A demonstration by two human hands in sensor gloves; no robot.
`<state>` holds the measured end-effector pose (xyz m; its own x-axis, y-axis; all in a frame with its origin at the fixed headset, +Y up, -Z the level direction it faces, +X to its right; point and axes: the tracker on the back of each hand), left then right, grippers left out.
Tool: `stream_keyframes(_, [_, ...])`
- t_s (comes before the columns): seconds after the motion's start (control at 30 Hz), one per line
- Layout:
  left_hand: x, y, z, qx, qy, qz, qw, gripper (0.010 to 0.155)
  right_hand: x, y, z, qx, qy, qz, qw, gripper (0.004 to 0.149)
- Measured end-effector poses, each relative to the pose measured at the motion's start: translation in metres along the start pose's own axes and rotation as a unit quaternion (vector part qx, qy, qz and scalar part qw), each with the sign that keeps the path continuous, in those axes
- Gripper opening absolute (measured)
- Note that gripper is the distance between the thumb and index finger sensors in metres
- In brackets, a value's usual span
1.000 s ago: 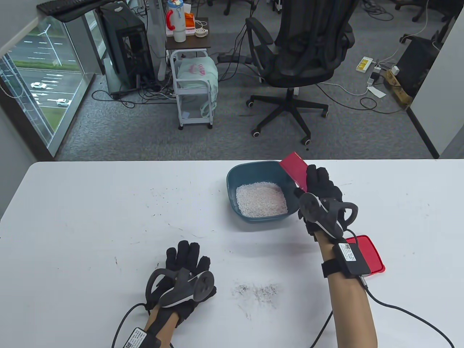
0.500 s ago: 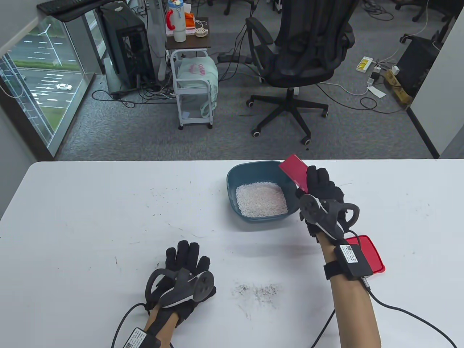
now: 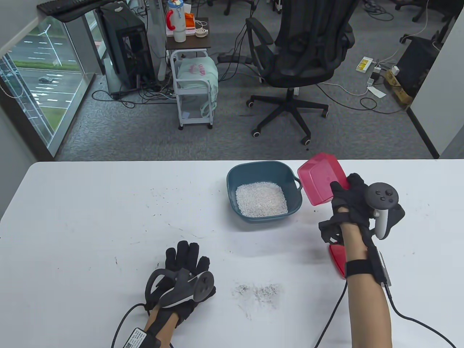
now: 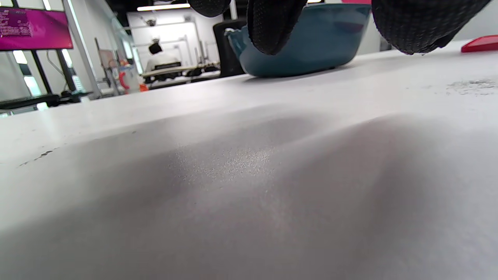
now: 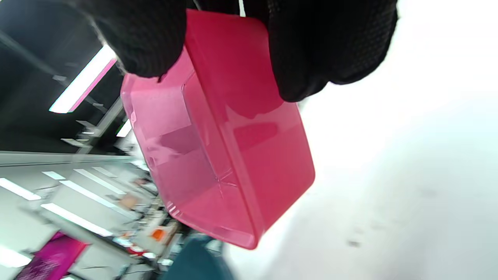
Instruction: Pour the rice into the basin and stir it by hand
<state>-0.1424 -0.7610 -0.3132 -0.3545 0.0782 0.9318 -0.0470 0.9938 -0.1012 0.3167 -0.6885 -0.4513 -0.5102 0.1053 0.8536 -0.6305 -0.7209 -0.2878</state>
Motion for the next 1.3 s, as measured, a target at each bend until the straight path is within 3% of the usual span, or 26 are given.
stream_keyframes(0.1, [-0.001, -0.001, 0.001, 0.001, 0.003, 0.003, 1.0, 0.088, -0.013, 0.003, 0.021, 0.028, 0.068, -0.059, 0.996, 0.074])
stream_keyframes(0.3, [-0.001, -0.003, 0.003, 0.002, 0.009, 0.009, 1.0, 0.087, -0.024, 0.019, 0.051, -0.031, 0.13, -0.14, 0.981, 0.075])
stream_keyframes(0.47, [-0.002, -0.003, 0.004, 0.001, 0.011, 0.012, 1.0, 0.087, -0.027, 0.022, 0.064, -0.049, 0.161, -0.157, 0.973, 0.074])
stream_keyframes(0.6, [-0.002, -0.003, 0.005, -0.001, 0.014, 0.012, 1.0, 0.087, -0.021, 0.006, 0.06, 0.024, 0.155, -0.124, 0.98, 0.083])
stream_keyframes(0.77, [-0.001, 0.005, 0.007, -0.015, 0.02, -0.011, 1.0, 0.087, -0.001, -0.032, 0.051, -0.005, 0.065, -0.106, 0.992, 0.076])
stream_keyframes(0.87, [-0.006, 0.023, 0.014, 0.035, 0.045, -0.069, 0.996, 0.087, 0.032, -0.052, 0.043, -0.062, -0.083, -0.1, 0.99, 0.07])
stream_keyframes(0.97, [-0.024, 0.049, 0.019, 0.082, 0.109, -0.113, 0.984, 0.088, 0.074, -0.064, 0.044, -0.062, -0.16, -0.061, 0.983, 0.064])
stream_keyframes(1.07, [-0.049, 0.073, 0.024, 0.146, 0.13, -0.129, 0.972, 0.087, 0.103, -0.061, 0.052, -0.028, -0.223, -0.047, 0.973, 0.061])
stream_keyframes(1.13, [-0.075, 0.091, 0.031, 0.231, 0.146, -0.13, 0.953, 0.086, 0.12, -0.05, 0.063, -0.006, -0.255, -0.049, 0.966, 0.06])
stream_keyframes(1.23, [-0.111, 0.101, 0.037, 0.344, 0.133, -0.108, 0.923, 0.082, 0.128, -0.028, 0.08, -0.008, -0.251, -0.035, 0.967, 0.058])
stream_keyframes(1.3, [-0.136, 0.102, 0.04, 0.408, 0.156, -0.098, 0.894, 0.08, 0.129, -0.018, 0.085, -0.005, -0.242, -0.082, 0.967, 0.058])
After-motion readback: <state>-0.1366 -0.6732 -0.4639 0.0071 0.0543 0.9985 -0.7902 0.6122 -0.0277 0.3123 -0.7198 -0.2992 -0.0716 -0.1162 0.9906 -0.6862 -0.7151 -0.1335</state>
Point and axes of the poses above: the tracker on the back of each hand, its own z axis roughly to the little-finger side, its own x axis roughly from the fingertips to the wrist, y = z × x, and after that the axes turned 13 degrees about x, right-handed
